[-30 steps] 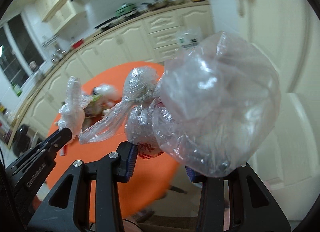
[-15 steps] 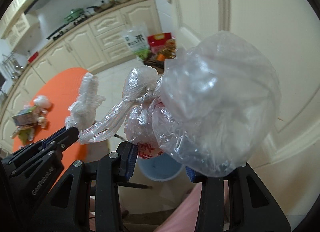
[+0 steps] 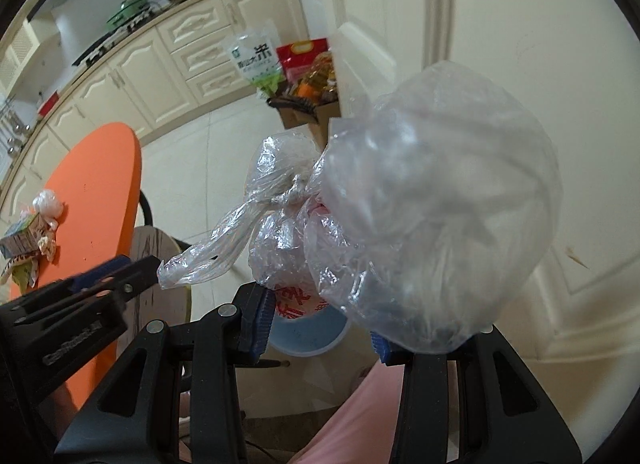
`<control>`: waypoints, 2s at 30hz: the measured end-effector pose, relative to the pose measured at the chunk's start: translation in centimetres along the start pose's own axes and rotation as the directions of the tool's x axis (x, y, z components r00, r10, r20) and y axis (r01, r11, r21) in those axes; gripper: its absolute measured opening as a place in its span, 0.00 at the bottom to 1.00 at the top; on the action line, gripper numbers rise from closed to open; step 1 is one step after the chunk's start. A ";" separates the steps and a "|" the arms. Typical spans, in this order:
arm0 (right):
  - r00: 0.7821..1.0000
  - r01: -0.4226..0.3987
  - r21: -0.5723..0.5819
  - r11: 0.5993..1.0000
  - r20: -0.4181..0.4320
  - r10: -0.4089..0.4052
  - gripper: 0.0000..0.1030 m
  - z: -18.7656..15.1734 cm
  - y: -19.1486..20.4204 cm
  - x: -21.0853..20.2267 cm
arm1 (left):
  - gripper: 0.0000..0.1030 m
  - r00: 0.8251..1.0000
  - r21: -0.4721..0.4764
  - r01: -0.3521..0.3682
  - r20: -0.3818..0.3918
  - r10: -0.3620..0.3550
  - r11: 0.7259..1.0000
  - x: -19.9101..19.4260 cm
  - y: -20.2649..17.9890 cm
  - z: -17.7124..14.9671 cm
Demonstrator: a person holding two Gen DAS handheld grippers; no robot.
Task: Collect trash
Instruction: 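Carry both held plastics to the blue bin and open both tools, then return both tools to the table above the remaining trash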
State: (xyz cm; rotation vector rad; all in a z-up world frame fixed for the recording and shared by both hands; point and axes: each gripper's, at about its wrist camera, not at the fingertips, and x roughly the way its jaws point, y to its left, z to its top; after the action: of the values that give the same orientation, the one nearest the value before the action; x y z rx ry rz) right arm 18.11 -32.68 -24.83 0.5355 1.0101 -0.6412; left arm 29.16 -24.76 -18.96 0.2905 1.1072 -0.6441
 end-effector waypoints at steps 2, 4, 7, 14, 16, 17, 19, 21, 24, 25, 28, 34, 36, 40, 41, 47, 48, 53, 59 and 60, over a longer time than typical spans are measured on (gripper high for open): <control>0.999 -0.029 -0.008 1.000 -0.019 0.029 0.37 0.3 0.5 0.9 | 0.36 0.998 -0.005 -0.043 0.042 0.043 0.999 -0.6 0.3 0.5; 0.998 -0.038 -0.021 0.999 -0.046 0.037 0.37 0.4 1.3 2.0 | 0.42 0.995 -0.018 -0.067 0.067 0.068 0.998 -0.9 1.0 1.2; 0.993 -0.077 -0.026 0.997 -0.091 0.075 0.38 0.4 2.5 3.5 | 0.46 0.992 -0.064 -0.085 0.089 0.091 0.994 -1.0 3.0 2.3; 0.995 -0.080 -0.047 0.996 -0.070 0.077 0.53 0.4 3.6 3.1 | 0.46 0.989 -0.142 -0.090 0.106 0.105 0.986 -1.6 4.2 1.8; 0.996 -0.069 -0.047 0.996 -0.054 0.067 0.53 0.4 3.7 2.2 | 0.46 0.988 -0.159 -0.075 0.118 0.095 0.984 -2.5 4.1 0.4; 0.997 -0.064 -0.046 0.997 -0.045 0.062 0.53 0.3 3.9 1.8 | 0.46 0.988 -0.160 -0.075 0.123 0.095 0.984 -3.0 4.7 -0.5; 0.998 -0.060 -0.051 0.997 -0.026 0.059 0.53 0.2 4.1 0.7 | 0.46 0.987 -0.163 -0.074 0.130 0.096 0.984 -3.8 5.5 -1.4; 0.998 -0.065 -0.061 0.996 0.002 0.065 0.53 0.1 4.9 -0.6 | 0.46 0.985 -0.176 -0.075 0.137 0.100 0.982 -5.2 6.4 -2.8; 0.996 -0.082 -0.085 0.993 0.037 0.085 0.53 0.1 6.3 -2.4 | 0.46 0.982 -0.196 -0.085 0.152 0.116 0.977 -7.7 7.7 -5.0; 0.994 -0.091 -0.101 0.991 0.051 0.097 0.54 0.0 7.1 -3.1 | 0.46 0.980 -0.201 -0.091 0.156 0.124 0.975 -9.1 7.8 -6.0; 0.989 -0.115 -0.146 0.983 0.079 0.127 0.57 -0.4 9.5 -4.5 | 0.47 0.974 -0.228 -0.112 0.169 0.153 0.967 -11.8 9.1 -8.6; 0.976 -0.163 -0.233 0.959 0.103 0.192 0.57 -2.2 14.3 -6.8 | 0.51 0.952 -0.297 -0.160 0.204 0.226 0.941 -16.4 11.8 -12.6; 0.972 -0.170 -0.248 0.954 0.115 0.204 0.63 -2.8 15.5 -7.5 | 0.55 0.945 -0.316 -0.165 0.221 0.241 0.934 -18.3 12.8 -13.8; 0.962 -0.179 -0.297 0.938 0.148 0.230 0.69 -3.9 17.9 -9.0 | 0.59 0.924 -0.363 -0.192 0.247 0.293 0.912 -20.7 14.2 -16.0; 0.959 -0.190 -0.313 0.930 0.146 0.245 0.69 -4.2 18.7 -9.2 | 0.59 0.919 -0.371 -0.202 0.249 0.306 0.906 -21.0 14.5 -16.7; 0.950 -0.213 -0.380 0.900 0.136 0.282 0.84 -4.9 23.1 -9.0 | 0.64 0.895 -0.410 -0.235 0.262 0.360 0.881 -23.4 17.0 -19.2; 0.950 -0.217 -0.389 0.895 0.128 0.285 0.84 -5.1 23.8 -8.9 | 0.67 0.895 -0.416 -0.233 0.263 0.361 0.879 -23.7 17.5 -19.3; 0.953 -0.229 -0.429 0.874 0.085 0.292 0.84 -5.6 26.9 -7.7 | 0.71 0.896 -0.471 -0.226 0.242 0.372 0.852 -23.9 21.2 -20.0; 0.965 -0.219 -0.456 0.863 0.031 0.261 0.84 -5.7 29.4 -5.2 | 0.71 0.926 -0.536 -0.184 0.185 0.328 0.824 -22.2 26.2 -20.1; 0.967 -0.216 -0.460 0.861 0.022 0.254 0.84 -5.8 29.8 -4.8 | 0.71 0.930 -0.548 -0.177 0.179 0.321 0.818 -21.7 27.1 -20.0</control>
State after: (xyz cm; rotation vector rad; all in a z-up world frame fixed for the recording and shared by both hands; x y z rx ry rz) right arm 33.92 -6.83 -19.67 0.2086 0.9579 -0.1902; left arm 24.73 14.22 -10.73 -0.1231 0.9221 -0.1164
